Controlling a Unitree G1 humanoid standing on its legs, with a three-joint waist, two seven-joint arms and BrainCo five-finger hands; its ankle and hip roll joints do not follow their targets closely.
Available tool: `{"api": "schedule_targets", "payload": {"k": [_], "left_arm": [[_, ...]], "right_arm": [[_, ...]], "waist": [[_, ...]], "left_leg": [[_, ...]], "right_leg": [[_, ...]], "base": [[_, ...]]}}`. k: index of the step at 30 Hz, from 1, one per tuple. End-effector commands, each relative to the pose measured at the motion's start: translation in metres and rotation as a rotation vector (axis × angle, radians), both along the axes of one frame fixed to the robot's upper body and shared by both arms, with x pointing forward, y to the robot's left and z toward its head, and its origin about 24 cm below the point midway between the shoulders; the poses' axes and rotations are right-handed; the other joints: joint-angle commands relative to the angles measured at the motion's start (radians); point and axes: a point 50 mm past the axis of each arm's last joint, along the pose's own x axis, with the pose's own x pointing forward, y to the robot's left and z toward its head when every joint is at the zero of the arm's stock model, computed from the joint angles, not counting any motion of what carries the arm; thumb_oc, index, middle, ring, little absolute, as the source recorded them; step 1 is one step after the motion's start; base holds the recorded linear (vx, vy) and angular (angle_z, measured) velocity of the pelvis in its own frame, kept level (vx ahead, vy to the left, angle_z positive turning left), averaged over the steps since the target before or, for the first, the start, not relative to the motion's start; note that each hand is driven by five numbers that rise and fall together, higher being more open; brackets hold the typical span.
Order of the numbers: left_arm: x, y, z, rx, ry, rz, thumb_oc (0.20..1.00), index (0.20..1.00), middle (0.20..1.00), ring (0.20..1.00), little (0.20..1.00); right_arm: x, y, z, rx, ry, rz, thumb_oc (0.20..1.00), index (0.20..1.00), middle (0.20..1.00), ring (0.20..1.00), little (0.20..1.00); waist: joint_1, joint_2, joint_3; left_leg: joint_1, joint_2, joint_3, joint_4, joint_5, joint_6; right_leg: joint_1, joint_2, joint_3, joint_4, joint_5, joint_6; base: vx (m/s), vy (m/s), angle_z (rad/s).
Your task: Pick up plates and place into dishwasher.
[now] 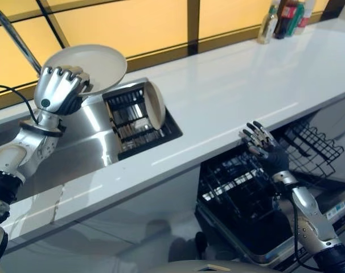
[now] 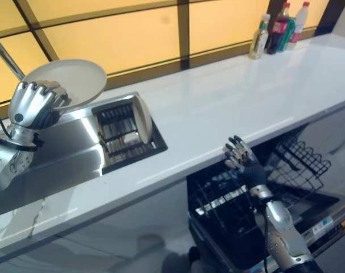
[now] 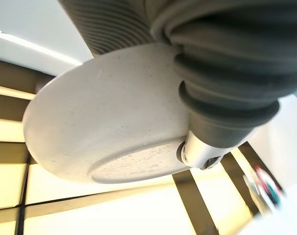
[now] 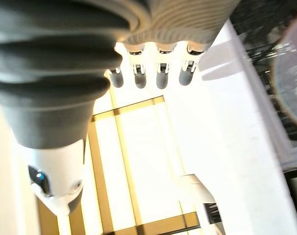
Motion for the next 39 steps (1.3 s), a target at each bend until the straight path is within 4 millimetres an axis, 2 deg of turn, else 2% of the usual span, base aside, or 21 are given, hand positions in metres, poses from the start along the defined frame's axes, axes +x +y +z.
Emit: {"api": "schedule_targets", "payload": {"k": [1, 7, 12, 18, 21, 25, 28, 32, 36, 39], "left_arm": [[-0.01, -0.015, 0.021, -0.277, -0.059, -0.188, 0.2, 0.2, 0.2, 0.2, 0.2], [-0.026, -0.055, 0.0, -0.843, 0.089, -0.611, 0.2, 0.2, 0.2, 0.2, 0.2], [-0.034, -0.084, -0.018, -1.174, 0.239, -0.915, 0.2, 0.2, 0.2, 0.2, 0.2], [-0.035, -0.118, -0.046, -1.605, 0.505, -1.332, 0.2, 0.2, 0.2, 0.2, 0.2], [-0.038, -0.139, -0.055, -1.742, 0.629, -1.544, 0.2, 0.2, 0.2, 0.2, 0.2], [-0.047, -0.168, -0.063, -1.87, 0.798, -1.836, 0.2, 0.2, 0.2, 0.2, 0.2], [-0.054, -0.178, -0.071, -1.849, 0.872, -1.845, 0.2, 0.2, 0.2, 0.2, 0.2], [-0.057, -0.174, -0.089, -1.89, 0.935, -1.804, 0.2, 0.2, 0.2, 0.2, 0.2], [-0.058, -0.168, -0.101, -1.905, 0.954, -1.75, 0.2, 0.2, 0.2, 0.2, 0.2], [-0.059, -0.163, -0.103, -1.837, 0.947, -1.676, 0.2, 0.2, 0.2, 0.2, 0.2]], "right_arm": [[-0.002, 0.005, 0.026, 0.002, -0.171, -0.031, 1.0, 1.0, 1.0, 1.0, 1.0], [-0.004, 0.01, 0.038, -0.062, -0.257, -0.102, 1.0, 1.0, 1.0, 1.0, 1.0], [0.001, 0.01, 0.051, -0.099, -0.323, -0.11, 1.0, 1.0, 1.0, 1.0, 1.0], [0.005, 0.016, 0.047, 0.005, -0.292, 0.039, 1.0, 1.0, 1.0, 1.0, 1.0], [0.009, 0.027, 0.041, 0.114, -0.258, 0.145, 1.0, 1.0, 1.0, 1.0, 1.0], [0.013, 0.053, 0.031, 0.264, -0.196, 0.308, 1.0, 1.0, 1.0, 1.0, 1.0], [0.014, 0.072, 0.027, 0.299, -0.159, 0.412, 1.0, 1.0, 1.0, 1.0, 1.0], [0.014, 0.086, 0.028, 0.333, -0.129, 0.515, 1.0, 1.0, 1.0, 1.0, 1.0], [0.015, 0.093, 0.034, 0.315, -0.133, 0.548, 1.0, 1.0, 1.0, 1.0, 1.0], [0.016, 0.092, 0.042, 0.301, -0.163, 0.55, 1.0, 1.0, 1.0, 1.0, 1.0]], "waist": [[0.012, -0.025, -0.041], [0.031, -0.044, -0.05], [0.043, -0.052, -0.05], [0.049, -0.053, -0.053], [0.054, -0.054, -0.056], [0.07, -0.053, -0.061], [0.082, -0.052, -0.063], [0.103, -0.052, -0.07], [0.118, -0.057, -0.072], [0.124, -0.061, -0.073]], "left_leg": [[-0.115, 0.013, -0.023, 0.039, 0.016, 0.017], [-0.108, 0.008, -0.045, 0.037, 0.002, 0.028], [-0.101, 0.005, -0.06, 0.031, -0.001, 0.029], [-0.105, -0.003, -0.061, 0.04, -0.011, 0.04], [-0.104, -0.008, -0.059, 0.042, -0.019, 0.045], [-0.101, -0.015, -0.065, 0.039, -0.026, 0.05], [-0.099, -0.018, -0.072, 0.037, -0.029, 0.052], [-0.096, -0.023, -0.084, 0.032, -0.03, 0.055], [-0.097, -0.025, -0.099, 0.023, -0.028, 0.055], [-0.095, -0.025, -0.104, 0.018, -0.027, 0.055]], "right_leg": [[0.059, -0.102, 0.018, 0.095, -0.201, 0.164], [0.063, -0.096, 0.02, 0.094, -0.206, 0.162], [0.065, -0.09, 0.017, 0.095, -0.2, 0.155], [0.055, -0.092, 0.021, 0.098, -0.188, 0.153], [0.056, -0.097, 0.014, 0.091, -0.183, 0.152], [0.059, -0.102, 0.005, 0.084, -0.178, 0.151], [0.063, -0.105, -0.004, 0.079, -0.176, 0.151], [0.07, -0.109, -0.02, 0.074, -0.175, 0.15], [0.073, -0.108, -0.033, 0.068, -0.174, 0.15], [0.075, -0.108, -0.038, 0.067, -0.174, 0.15]], "base": [[-0.06, -0.004, 0.07], [-0.07, -0.017, 0.09], [-0.05, -0.018, 0.01], [-0.01, -0.006, 0.0], [0.0, 0.0, 0.0], [0.0, 0.0, 0.0], [0.0, -0.005, 0.02], [0.02, -0.011, 0.14], [0.01, -0.007, 0.05], [0.01, -0.016, 0.07]]}}
